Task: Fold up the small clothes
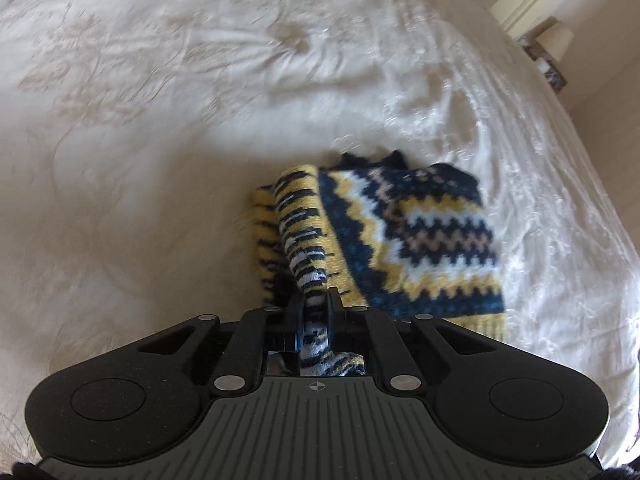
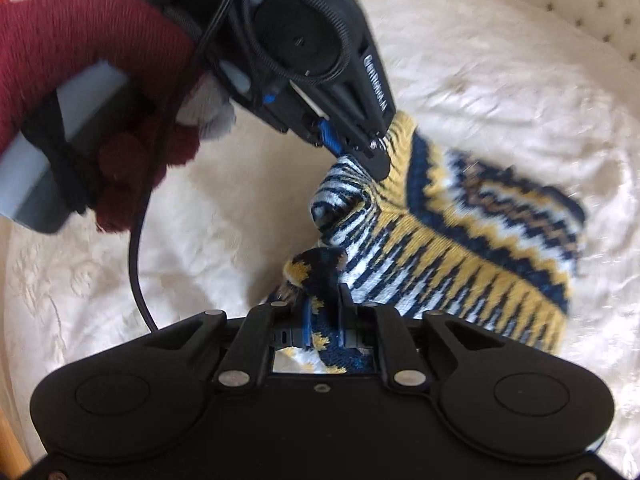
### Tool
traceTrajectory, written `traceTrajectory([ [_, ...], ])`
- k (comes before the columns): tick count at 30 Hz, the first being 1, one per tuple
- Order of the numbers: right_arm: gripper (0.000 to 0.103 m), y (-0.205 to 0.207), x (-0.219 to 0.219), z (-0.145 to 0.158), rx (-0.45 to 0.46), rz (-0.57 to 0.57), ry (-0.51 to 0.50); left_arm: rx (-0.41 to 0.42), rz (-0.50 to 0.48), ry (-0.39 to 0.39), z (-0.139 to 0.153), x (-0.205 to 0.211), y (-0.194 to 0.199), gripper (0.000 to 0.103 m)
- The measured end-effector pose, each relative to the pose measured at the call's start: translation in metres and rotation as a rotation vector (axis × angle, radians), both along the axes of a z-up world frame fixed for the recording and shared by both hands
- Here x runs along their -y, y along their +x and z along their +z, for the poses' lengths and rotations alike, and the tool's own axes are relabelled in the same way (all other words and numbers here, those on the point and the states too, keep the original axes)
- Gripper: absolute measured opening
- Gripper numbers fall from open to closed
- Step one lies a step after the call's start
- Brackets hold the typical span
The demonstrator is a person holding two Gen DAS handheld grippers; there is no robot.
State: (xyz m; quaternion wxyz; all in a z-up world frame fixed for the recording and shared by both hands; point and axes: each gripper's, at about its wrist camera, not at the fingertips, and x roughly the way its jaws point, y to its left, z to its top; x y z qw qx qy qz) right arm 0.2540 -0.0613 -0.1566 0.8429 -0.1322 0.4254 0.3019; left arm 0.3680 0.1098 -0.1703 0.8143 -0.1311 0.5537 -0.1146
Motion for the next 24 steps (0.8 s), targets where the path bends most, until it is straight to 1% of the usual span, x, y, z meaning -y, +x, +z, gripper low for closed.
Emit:
traceTrajectory([
  [1, 0.029, 0.001, -0.007, -0.009, -0.017, 0.024, -0.024, -0.014, 0.021, 0.011, -0.007, -0.004, -0.001, 0.014],
  [3, 0.040, -0.001, -0.014, -0.020, -0.028, 0.081, -0.047, -0.009, 0.059, 0.018, -0.012, -0.009, -0.006, 0.016],
  [4, 0.049, -0.002, -0.014, -0.021, -0.031, 0.105, -0.035, -0.001, 0.070, 0.013, -0.012, -0.011, -0.008, 0.017],
  [5, 0.053, -0.003, -0.013, -0.019, -0.036, 0.119, -0.012, 0.009, 0.076, 0.008, -0.011, -0.013, -0.010, 0.022],
  [7, 0.053, -0.007, -0.006, -0.013, -0.035, 0.122, 0.026, 0.036, 0.079, 0.021, -0.006, -0.013, -0.013, 0.027],
  [9, 0.053, -0.009, 0.005, -0.005, -0.039, 0.097, 0.058, 0.074, 0.081, 0.022, 0.003, -0.014, -0.016, 0.027],
  [10, 0.054, -0.010, 0.013, -0.001, -0.042, 0.076, 0.077, 0.096, 0.085, 0.021, 0.008, -0.016, -0.020, 0.029],
  [12, 0.059, -0.013, 0.030, 0.006, -0.048, 0.030, 0.116, 0.132, 0.096, 0.013, 0.018, -0.018, -0.025, 0.039],
  [14, 0.062, -0.016, 0.050, 0.014, -0.043, -0.020, 0.148, 0.161, 0.104, -0.006, 0.026, -0.020, -0.033, 0.058],
  [16, 0.065, -0.014, 0.069, 0.020, -0.043, -0.082, 0.178, 0.169, 0.099, -0.031, 0.031, -0.017, -0.041, 0.066],
  [17, 0.070, -0.013, 0.080, 0.023, -0.046, -0.117, 0.196, 0.168, 0.093, -0.038, 0.032, -0.015, -0.044, 0.068],
  [19, 0.075, -0.009, 0.101, 0.026, -0.055, -0.189, 0.231, 0.152, 0.071, -0.047, 0.029, -0.007, -0.052, 0.070],
  [24, 0.076, 0.021, 0.151, 0.022, -0.106, -0.383, 0.295, 0.066, 0.018, -0.061, 0.007, 0.007, -0.070, 0.071],
])
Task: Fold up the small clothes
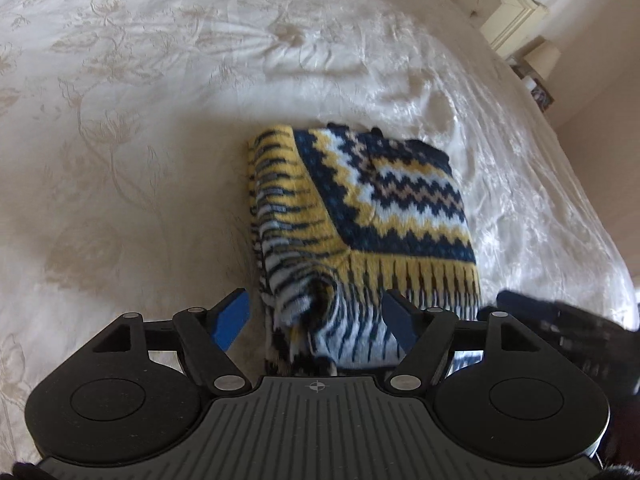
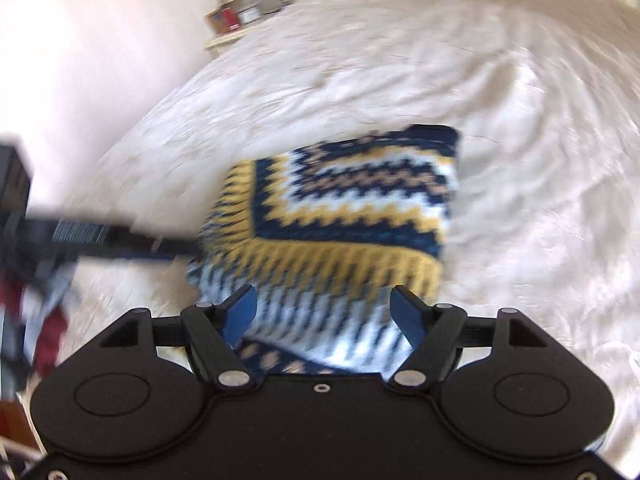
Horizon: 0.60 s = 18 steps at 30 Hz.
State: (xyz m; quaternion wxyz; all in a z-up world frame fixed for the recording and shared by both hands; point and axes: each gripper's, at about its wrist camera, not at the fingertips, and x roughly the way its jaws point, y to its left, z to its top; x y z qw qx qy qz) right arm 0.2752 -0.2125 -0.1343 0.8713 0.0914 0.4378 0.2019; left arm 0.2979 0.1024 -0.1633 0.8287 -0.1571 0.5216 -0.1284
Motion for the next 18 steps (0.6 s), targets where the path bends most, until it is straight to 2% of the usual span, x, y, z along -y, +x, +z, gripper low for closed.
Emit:
traceTrajectory([
  [3, 0.078, 0.024, 0.022, -0.008, -0.044, -0.072, 0.054, -0.034, -0.004, -0.009, -0.012, 0.003, -0.007, 0.071],
  [5, 0.081, 0.037, 0.032, -0.014, -0.077, -0.094, 0.095, -0.048, 0.002, -0.022, -0.017, 0.004, -0.009, 0.071],
  [10, 0.081, 0.068, 0.046, -0.035, -0.133, -0.133, 0.163, -0.068, -0.008, -0.043, -0.027, 0.011, -0.005, 0.071],
  [18, 0.081, 0.102, 0.032, -0.075, -0.253, -0.082, 0.211, -0.112, -0.026, -0.071, -0.050, 0.021, 0.013, 0.073],
])
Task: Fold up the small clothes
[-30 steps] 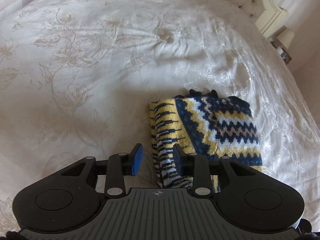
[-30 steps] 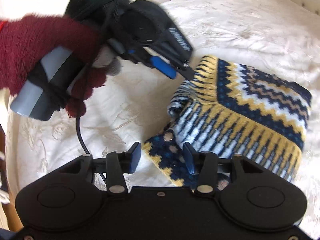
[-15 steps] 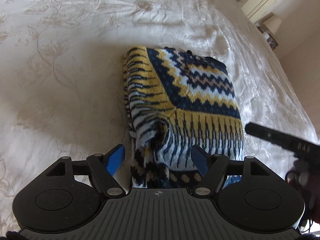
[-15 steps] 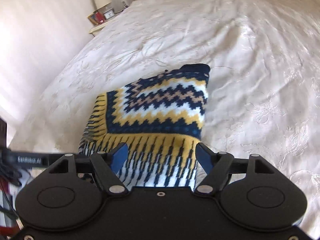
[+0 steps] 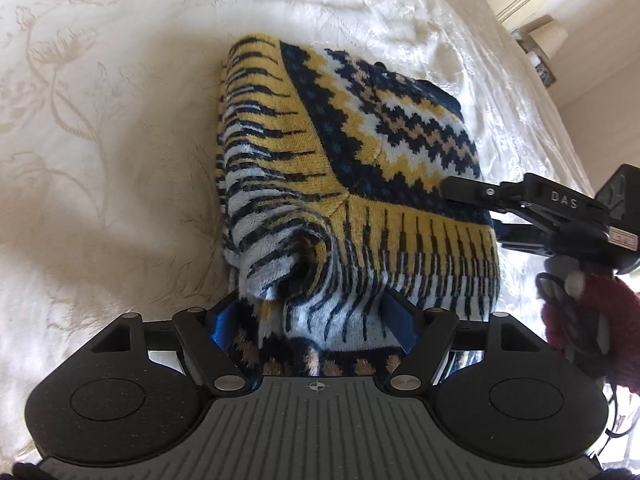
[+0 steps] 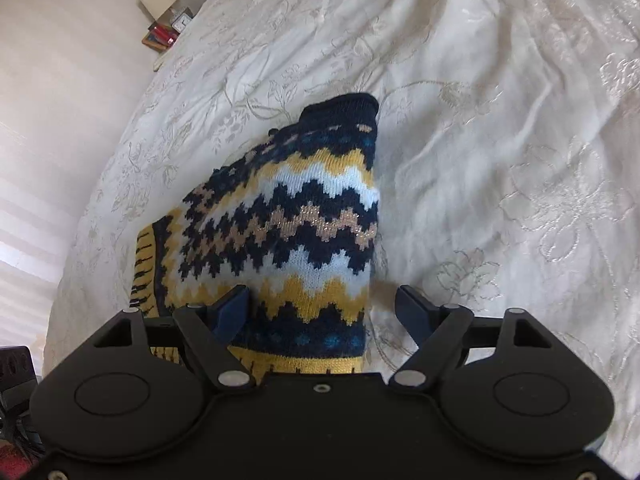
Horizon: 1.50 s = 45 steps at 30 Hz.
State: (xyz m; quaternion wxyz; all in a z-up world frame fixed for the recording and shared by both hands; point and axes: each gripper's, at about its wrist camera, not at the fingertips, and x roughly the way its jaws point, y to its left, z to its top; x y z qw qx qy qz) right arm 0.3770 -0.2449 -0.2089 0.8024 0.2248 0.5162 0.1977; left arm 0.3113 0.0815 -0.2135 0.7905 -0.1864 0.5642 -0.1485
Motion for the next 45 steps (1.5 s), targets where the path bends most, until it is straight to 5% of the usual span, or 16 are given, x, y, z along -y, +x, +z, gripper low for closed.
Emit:
traceTrajectory([
  [7, 0.085, 0.014, -0.023, -0.010, -0.027, 0.062, 0.046, -0.032, 0.008, -0.099, -0.012, 0.001, 0.010, 0.081],
  [9, 0.084, 0.012, -0.021, -0.010, -0.031, 0.057, 0.066, -0.056, 0.031, -0.199, -0.015, -0.005, 0.011, 0.076],
  [11, 0.068, 0.011, -0.018, -0.010, -0.046, 0.052, 0.093, -0.081, 0.047, -0.274, -0.017, -0.010, 0.012, 0.057],
  [14, 0.051, 0.004, -0.011, -0.003, -0.044, 0.051, 0.102, -0.074, 0.016, -0.256, -0.013, -0.008, 0.008, 0.050],
  [18, 0.049, -0.010, -0.006, 0.015, -0.035, 0.056, 0.104, -0.074, -0.008, -0.329, -0.001, -0.002, -0.006, 0.048],
  [25, 0.049, -0.067, 0.012, 0.036, -0.053, 0.053, 0.115, -0.085, -0.079, -0.339, 0.015, 0.033, -0.056, 0.049],
  [36, 0.048, -0.139, 0.073, 0.050, -0.112, -0.051, 0.083, -0.028, -0.283, -0.272, 0.040, 0.079, -0.094, 0.049],
  [41, 0.055, -0.148, 0.091, 0.034, -0.138, -0.192, -0.103, -0.007, -0.150, -0.033, 0.023, 0.068, -0.076, 0.052],
  [45, 0.062, -0.166, 0.104, 0.026, -0.122, -0.258, -0.007, -0.072, -0.084, -0.044, 0.007, 0.052, -0.066, 0.060],
])
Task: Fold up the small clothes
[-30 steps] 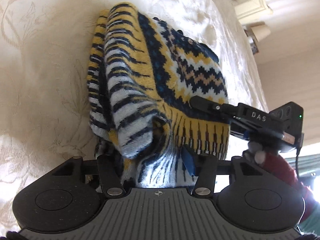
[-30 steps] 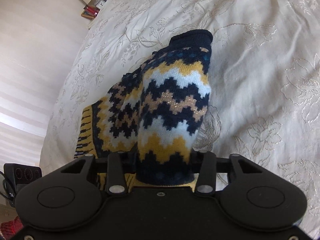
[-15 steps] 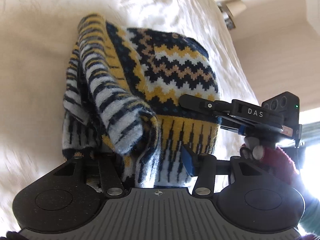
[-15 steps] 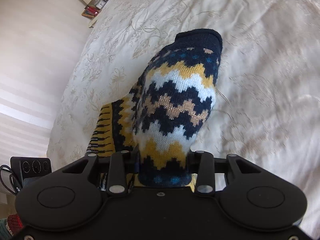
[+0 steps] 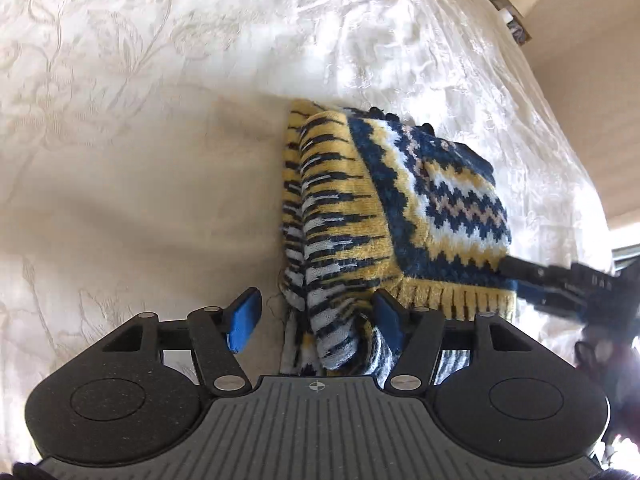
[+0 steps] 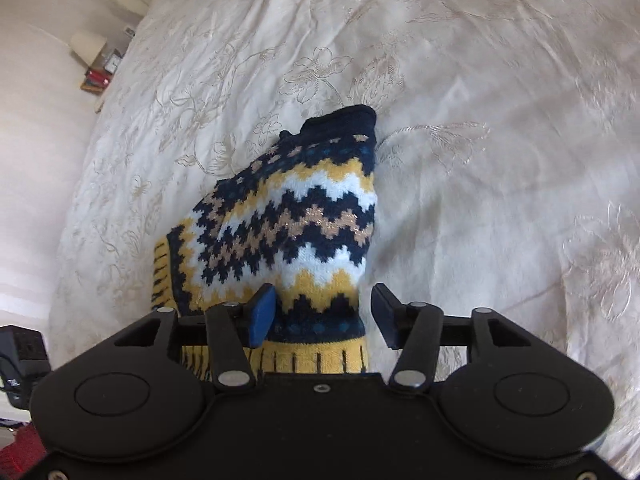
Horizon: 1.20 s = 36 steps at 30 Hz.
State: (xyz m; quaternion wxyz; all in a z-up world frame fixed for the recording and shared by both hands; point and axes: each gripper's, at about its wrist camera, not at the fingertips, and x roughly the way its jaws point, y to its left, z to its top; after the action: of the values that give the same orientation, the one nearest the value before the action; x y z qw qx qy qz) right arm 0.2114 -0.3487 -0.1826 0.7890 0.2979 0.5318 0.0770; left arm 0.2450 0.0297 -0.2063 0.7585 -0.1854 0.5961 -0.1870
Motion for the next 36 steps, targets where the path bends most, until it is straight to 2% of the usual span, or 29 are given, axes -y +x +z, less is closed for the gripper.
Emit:
traceTrajectory([
  [4, 0.069, -0.021, 0.001, -0.004, 0.027, 0.033, 0.028, 0.043, -0.048, 0.008, 0.002, 0.001, -0.016, 0.061],
  [8, 0.069, -0.047, 0.003, -0.008, 0.025, 0.051, 0.036, 0.069, -0.032, -0.034, 0.012, 0.002, -0.043, 0.061],
  [11, 0.069, -0.064, 0.003, -0.005, 0.036, 0.047, 0.018, 0.116, -0.047, -0.049, 0.021, 0.004, -0.043, 0.061],
  [13, 0.069, -0.073, -0.003, 0.005, 0.069, 0.075, -0.040, 0.133, -0.045, -0.067, 0.029, 0.003, -0.039, 0.061],
  [16, 0.069, -0.083, -0.023, 0.025, 0.139, 0.159, -0.162, 0.110, -0.026, -0.096, 0.027, 0.003, -0.021, 0.061],
  [20, 0.069, -0.095, -0.071, 0.050, 0.257, 0.350, -0.314, 0.069, -0.026, -0.126, 0.020, 0.007, 0.007, 0.061],
  [25, 0.067, -0.108, -0.146, 0.049, 0.357, 0.581, -0.432, 0.053, -0.106, -0.088, 0.014, 0.020, 0.027, 0.059],
  [28, 0.057, -0.118, -0.185, 0.041, 0.402, 0.701, -0.501, 0.037, -0.136, -0.086, 0.012, 0.023, 0.031, 0.059],
  [30, 0.057, -0.122, -0.202, 0.035, 0.419, 0.749, -0.533, 0.036, -0.145, -0.090, 0.011, 0.023, 0.034, 0.053],
  [31, 0.057, -0.123, -0.210, 0.032, 0.425, 0.771, -0.556, 0.037, -0.150, -0.087, 0.010, 0.024, 0.035, 0.045],
  [34, 0.057, -0.128, -0.229, 0.021, 0.431, 0.841, -0.671, 0.040, -0.160, -0.080, 0.010, 0.024, 0.038, 0.036],
  [36, 0.055, -0.129, -0.238, 0.013, 0.430, 0.875, -0.751, 0.050, -0.164, -0.074, 0.011, 0.024, 0.039, 0.026],
])
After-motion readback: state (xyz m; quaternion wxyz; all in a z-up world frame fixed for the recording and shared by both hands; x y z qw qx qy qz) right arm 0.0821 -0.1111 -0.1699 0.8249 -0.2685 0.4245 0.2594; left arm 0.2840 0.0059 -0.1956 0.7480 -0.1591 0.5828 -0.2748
